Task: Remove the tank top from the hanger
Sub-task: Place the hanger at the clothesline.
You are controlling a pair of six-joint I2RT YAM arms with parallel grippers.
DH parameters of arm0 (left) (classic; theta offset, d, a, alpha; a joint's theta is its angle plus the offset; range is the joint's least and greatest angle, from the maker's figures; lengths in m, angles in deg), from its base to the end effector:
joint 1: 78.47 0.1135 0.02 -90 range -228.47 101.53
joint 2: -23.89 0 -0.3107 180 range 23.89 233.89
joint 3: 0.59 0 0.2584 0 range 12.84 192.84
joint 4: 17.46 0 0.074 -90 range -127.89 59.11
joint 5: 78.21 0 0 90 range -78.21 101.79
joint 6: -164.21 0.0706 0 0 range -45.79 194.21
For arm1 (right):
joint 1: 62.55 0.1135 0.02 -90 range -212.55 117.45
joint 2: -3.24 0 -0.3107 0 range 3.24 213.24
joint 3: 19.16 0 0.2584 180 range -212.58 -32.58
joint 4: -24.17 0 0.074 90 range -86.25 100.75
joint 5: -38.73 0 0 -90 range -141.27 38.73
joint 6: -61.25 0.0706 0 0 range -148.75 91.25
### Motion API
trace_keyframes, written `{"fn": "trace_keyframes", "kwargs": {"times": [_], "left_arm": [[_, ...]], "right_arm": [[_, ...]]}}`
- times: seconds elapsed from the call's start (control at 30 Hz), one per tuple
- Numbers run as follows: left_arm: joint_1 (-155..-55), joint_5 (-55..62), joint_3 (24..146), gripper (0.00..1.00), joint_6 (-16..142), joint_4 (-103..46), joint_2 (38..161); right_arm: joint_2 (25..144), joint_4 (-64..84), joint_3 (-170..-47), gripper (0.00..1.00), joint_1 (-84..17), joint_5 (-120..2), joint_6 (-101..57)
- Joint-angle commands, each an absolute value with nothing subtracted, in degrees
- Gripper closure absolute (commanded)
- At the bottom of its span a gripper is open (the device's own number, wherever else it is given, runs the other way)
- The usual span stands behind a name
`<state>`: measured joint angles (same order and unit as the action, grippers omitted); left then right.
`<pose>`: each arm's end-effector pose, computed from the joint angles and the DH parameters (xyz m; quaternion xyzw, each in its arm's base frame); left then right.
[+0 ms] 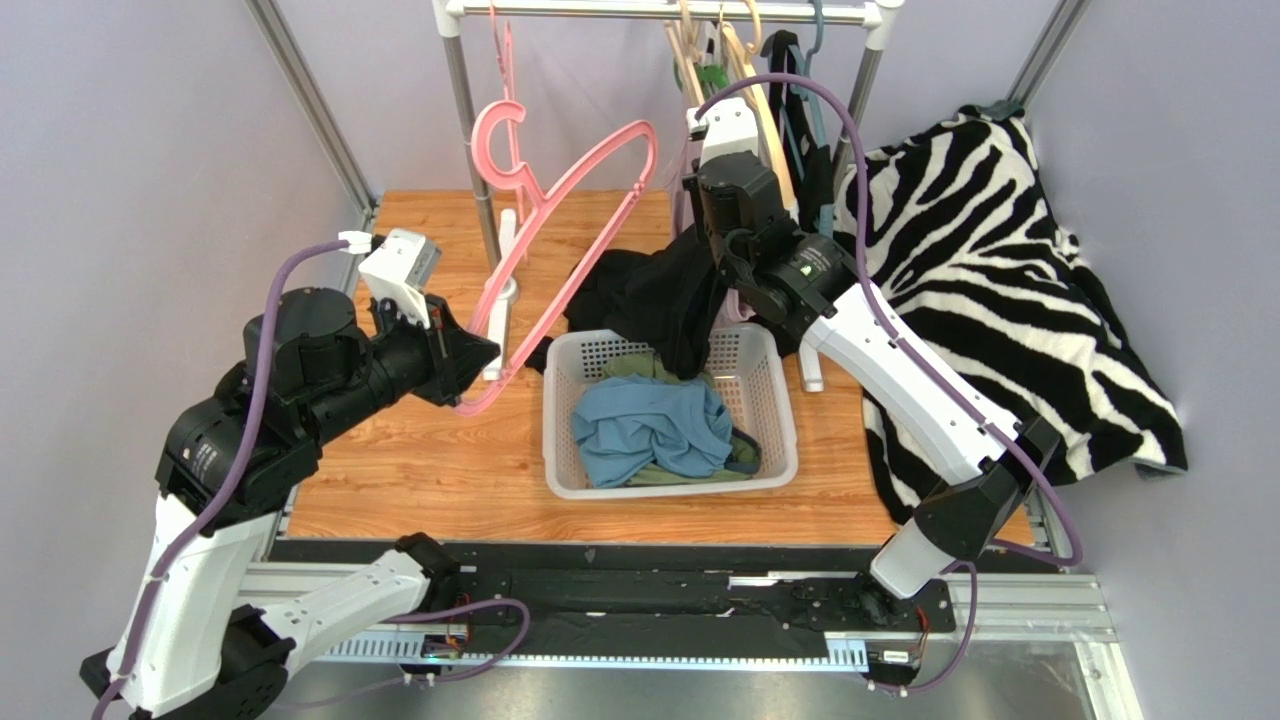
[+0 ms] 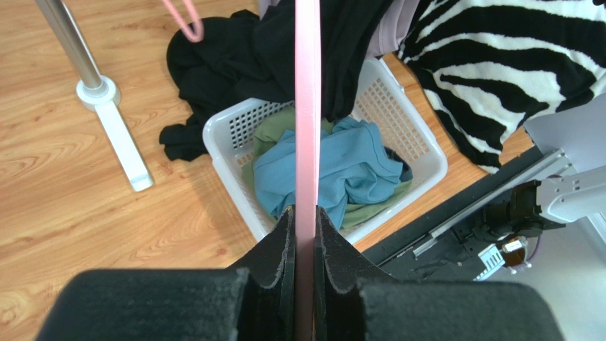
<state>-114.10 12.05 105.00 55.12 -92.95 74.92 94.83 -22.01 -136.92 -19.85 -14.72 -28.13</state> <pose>0.0892 -0.0635 0.5139 0.1172 0.8154 -0.2589 0.5044 0.3102 0.2291 0.4933 -0.1114 0.7906 -0.0377 0.6009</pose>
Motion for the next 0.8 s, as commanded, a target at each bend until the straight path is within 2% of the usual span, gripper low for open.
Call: {"fn": "trace_keyframes", "kwargs": {"times": [0.0,0.17,0.27,0.77], "left_arm": [[-113.89,14.58,104.77,1.00,54.35,-91.35,76.10],[-113.89,21.98,107.40,1.00,57.86,-90.92,80.13],[-113.89,28.03,113.27,1.00,60.41,-91.26,85.65],[-113.89,35.70,123.04,1.00,69.55,-80.90,98.15]], "right_arm": [[95.00,-20.01,-140.07,1.00,-19.57,-13.04,-28.14],[94.21,-20.28,-140.16,1.00,-19.66,-13.65,-28.31],[93.42,-20.19,-139.72,1.00,-19.48,-14.09,-28.23],[88.94,-19.31,-133.83,1.00,-19.13,-16.55,-26.82]]}}
